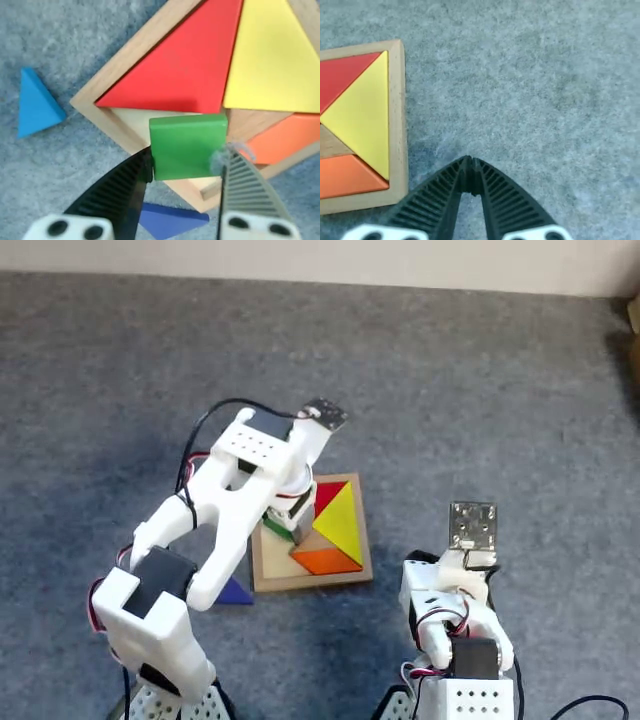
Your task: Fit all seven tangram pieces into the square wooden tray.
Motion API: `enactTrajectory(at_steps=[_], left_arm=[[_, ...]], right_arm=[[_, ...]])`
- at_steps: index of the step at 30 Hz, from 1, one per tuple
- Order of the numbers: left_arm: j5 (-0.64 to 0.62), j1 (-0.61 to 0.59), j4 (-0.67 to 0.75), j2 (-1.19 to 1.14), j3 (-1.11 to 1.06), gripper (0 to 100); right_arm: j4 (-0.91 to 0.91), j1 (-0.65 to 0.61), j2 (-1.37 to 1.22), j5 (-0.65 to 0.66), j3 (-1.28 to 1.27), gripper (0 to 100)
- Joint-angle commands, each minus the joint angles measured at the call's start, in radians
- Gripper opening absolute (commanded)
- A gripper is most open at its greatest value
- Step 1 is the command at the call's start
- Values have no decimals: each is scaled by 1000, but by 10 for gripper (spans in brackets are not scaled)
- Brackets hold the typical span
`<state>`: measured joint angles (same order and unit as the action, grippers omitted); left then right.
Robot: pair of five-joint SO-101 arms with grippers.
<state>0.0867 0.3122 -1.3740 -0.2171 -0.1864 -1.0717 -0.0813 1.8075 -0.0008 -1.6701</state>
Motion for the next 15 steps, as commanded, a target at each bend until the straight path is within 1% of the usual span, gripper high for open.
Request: enactTrajectory(at_steps=[1, 4, 8, 15], left_arm=[[-6, 18, -17, 12, 53, 218], [-2, 13, -15, 4, 53, 228], [-6, 12, -25, 4, 48, 292], [-3, -45, -25, 12, 65, 295]], right_arm=[[30, 13, 8, -6, -143, 12], [30, 13, 8, -6, -143, 12], [30, 13, 8, -6, -143, 12], [30, 13, 8, -6, -143, 12]])
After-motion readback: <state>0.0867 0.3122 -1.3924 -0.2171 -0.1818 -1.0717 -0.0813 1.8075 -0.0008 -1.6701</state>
